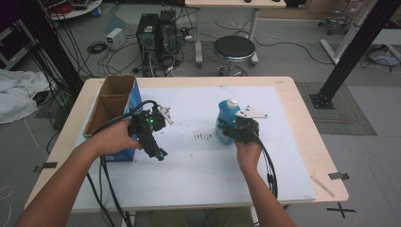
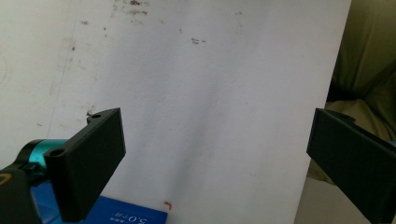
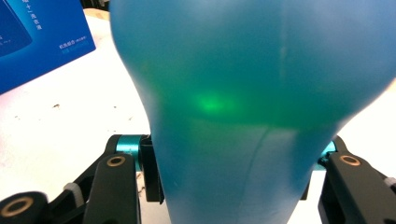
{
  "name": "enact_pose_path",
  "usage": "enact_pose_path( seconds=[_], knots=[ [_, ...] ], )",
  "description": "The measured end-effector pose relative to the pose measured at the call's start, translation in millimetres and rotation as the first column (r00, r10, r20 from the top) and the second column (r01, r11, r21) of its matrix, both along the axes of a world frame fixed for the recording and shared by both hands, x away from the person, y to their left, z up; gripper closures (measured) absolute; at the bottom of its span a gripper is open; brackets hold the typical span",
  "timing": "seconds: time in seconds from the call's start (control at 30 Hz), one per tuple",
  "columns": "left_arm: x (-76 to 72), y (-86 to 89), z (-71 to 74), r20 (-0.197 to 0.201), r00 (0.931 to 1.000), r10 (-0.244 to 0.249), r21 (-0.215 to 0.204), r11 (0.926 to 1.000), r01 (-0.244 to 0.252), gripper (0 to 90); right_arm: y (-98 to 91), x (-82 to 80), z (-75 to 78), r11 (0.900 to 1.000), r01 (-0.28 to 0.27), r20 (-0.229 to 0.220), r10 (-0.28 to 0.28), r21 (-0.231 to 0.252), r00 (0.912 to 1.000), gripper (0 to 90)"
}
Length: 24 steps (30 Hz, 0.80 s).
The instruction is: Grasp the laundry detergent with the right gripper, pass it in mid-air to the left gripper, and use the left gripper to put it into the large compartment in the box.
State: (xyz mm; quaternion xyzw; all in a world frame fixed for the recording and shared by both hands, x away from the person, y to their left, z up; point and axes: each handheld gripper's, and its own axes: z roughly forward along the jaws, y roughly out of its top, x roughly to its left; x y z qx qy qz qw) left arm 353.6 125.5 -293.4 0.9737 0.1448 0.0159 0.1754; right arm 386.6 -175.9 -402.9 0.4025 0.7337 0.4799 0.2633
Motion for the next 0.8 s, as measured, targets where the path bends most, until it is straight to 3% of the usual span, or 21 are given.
enact_pose_path(
  seconds=[0.17,0.27,0.4,0.7,0.8],
  knots=[
    [0.6,-0.1,1.1,0.001,1.0,-0.002,-0.005,1.0,0.002,4.4,-1.4,-3.1,2.7,0.9997,-0.02,-0.003,0.02,-0.015,0.9998,45.3],
    [0.4,-1.0,2.2,0.003,1.0,-0.001,-0.016,0.9999,0.001,4.4,-6.8,-7.1,8.5,0.9981,-0.055,0.005,0.056,-0.026,0.9984,45.3],
    [0.0,-3.6,6.1,0.013,0.9998,-0.012,-0.019,0.9997,0.013,4.4,-21.6,-12.4,17.9,0.9939,-0.11,-0.003,0.11,-0.006,0.9939,45.3],
    [-3.9,-11.2,16.6,0.033,0.999,-0.029,-0.019,0.9994,0.029,4.4,-53.4,-25.5,38.6,0.975,-0.222,-0.026,0.222,0.016,0.9747,45.5],
    [-5.3,-13.6,19.6,0.036,0.9988,-0.034,-0.022,0.9992,0.034,4.4,-61.1,-31.2,49.3,0.9609,-0.277,-0.022,0.277,0.013,0.9607,45.6]
  ],
)
